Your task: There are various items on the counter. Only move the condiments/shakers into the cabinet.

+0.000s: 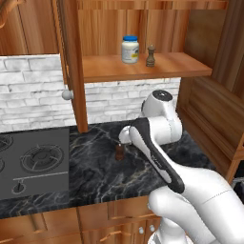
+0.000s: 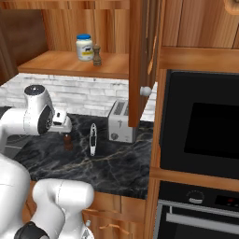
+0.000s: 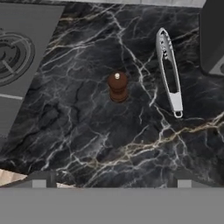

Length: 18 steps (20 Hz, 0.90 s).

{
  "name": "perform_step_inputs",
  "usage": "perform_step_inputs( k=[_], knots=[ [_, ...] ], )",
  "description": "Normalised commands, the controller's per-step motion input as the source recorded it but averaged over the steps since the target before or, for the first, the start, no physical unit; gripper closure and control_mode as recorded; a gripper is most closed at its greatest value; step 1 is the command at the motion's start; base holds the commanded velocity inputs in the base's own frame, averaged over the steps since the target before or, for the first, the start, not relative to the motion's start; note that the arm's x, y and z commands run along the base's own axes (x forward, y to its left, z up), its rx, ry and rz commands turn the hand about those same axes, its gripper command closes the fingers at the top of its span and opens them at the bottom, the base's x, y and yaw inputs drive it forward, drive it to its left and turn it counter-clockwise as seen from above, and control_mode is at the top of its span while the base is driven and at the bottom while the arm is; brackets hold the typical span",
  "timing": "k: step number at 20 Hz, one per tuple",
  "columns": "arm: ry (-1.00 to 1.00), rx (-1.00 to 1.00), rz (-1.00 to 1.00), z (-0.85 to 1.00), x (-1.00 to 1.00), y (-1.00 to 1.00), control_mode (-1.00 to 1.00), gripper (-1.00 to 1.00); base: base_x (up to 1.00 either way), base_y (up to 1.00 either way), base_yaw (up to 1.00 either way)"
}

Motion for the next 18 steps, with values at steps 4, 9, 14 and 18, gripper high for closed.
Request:
perform_step_inputs(
  k=[4,9,14,18],
  knots=[
    [-0.03,0.0,0.01,-0.58,0.17,0.16,-1.0,-1.0,0.0,0.0,0.0],
    [0.01,-0.01,0.0,-0.34,0.31,0.02,-1.0,-1.0,0.0,0.0,0.0],
    [0.03,0.0,0.0,-0.14,0.3,0.01,-1.0,-1.0,0.0,0.0,0.0],
    [0.06,-0.02,0.0,-0.19,0.17,0.18,-1.0,-1.0,0.0,0.0,0.0]
  ],
)
